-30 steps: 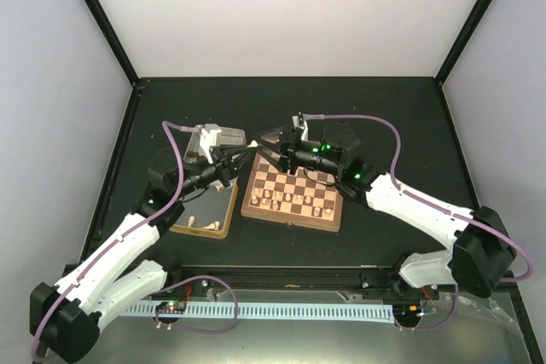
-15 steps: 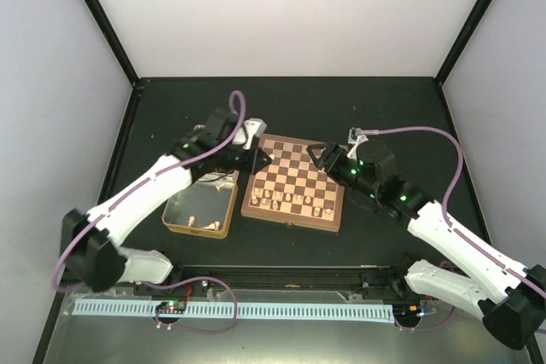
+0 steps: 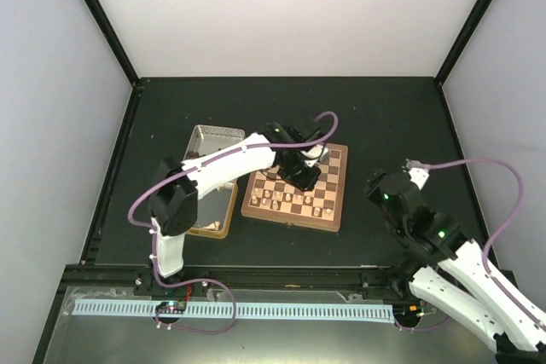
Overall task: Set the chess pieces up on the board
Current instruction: Place the chess piece on the chessboard.
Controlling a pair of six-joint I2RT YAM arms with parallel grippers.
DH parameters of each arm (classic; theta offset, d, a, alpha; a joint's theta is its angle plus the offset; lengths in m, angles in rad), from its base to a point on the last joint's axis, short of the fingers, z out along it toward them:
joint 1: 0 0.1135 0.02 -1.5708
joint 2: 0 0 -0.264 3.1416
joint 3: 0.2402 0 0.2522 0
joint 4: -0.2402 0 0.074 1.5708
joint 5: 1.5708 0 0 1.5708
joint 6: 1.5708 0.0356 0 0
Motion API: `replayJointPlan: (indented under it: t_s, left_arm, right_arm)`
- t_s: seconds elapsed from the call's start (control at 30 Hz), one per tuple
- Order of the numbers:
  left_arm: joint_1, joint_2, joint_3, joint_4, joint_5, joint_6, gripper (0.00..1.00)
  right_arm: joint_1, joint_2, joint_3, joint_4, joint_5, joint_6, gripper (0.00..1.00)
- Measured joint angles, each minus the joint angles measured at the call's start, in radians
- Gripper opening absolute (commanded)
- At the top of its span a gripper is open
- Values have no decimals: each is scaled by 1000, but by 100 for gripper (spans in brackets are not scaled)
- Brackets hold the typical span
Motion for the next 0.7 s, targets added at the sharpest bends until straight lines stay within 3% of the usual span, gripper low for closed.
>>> replayJointPlan:
  t_s: [0.23, 0.7]
  left_arm:
    - [-47, 138, 138, -90, 16, -1, 2]
    - [-53, 305, 237, -149, 42, -12, 8]
  right_arm:
    - [0, -168, -25, -129, 140, 49, 66]
    - [0, -173, -63, -149, 131, 66, 65]
